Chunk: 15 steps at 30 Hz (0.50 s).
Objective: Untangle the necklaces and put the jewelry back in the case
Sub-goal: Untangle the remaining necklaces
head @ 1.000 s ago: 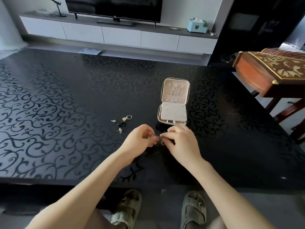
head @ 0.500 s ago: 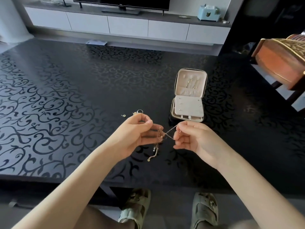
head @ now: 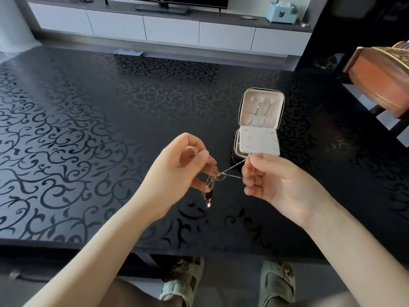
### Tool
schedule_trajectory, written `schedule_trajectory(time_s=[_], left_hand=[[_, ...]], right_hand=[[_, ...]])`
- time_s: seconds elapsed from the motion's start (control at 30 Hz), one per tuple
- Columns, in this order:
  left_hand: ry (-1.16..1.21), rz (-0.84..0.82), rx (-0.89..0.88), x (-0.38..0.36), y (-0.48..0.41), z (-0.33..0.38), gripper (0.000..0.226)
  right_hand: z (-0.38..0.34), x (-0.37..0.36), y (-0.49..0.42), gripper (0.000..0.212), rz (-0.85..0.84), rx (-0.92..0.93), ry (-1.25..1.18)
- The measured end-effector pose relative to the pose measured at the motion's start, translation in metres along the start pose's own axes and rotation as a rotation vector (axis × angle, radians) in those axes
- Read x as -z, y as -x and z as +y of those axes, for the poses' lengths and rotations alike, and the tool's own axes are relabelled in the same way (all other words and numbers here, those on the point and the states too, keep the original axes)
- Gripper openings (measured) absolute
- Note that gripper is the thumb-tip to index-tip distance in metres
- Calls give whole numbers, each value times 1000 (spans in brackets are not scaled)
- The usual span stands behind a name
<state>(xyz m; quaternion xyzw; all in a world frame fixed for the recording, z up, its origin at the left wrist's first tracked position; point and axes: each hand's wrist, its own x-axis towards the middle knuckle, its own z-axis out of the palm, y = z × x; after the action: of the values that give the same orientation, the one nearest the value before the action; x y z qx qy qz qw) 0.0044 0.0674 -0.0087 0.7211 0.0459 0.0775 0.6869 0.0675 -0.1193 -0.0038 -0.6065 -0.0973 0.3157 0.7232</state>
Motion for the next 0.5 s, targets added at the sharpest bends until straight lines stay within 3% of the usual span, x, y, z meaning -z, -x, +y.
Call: schedule_trajectory(time_s=[0.23, 0.3, 0.4, 0.5], left_hand=[[-316, 7, -66, -18, -9, 5, 9], [-350, -6, -73, -24, -10, 6, 10], [-360, -20, -83, -34, -12, 10, 9], [-414, 6, -108, -39, -14, 11, 9]], right_hand=[[9, 7, -2, 31, 116, -21, 222], [16, 0, -5, 41, 47, -65, 189], [23, -11, -8, 49, -183, -52, 205], [24, -16, -6, 26, -226, -40, 235]])
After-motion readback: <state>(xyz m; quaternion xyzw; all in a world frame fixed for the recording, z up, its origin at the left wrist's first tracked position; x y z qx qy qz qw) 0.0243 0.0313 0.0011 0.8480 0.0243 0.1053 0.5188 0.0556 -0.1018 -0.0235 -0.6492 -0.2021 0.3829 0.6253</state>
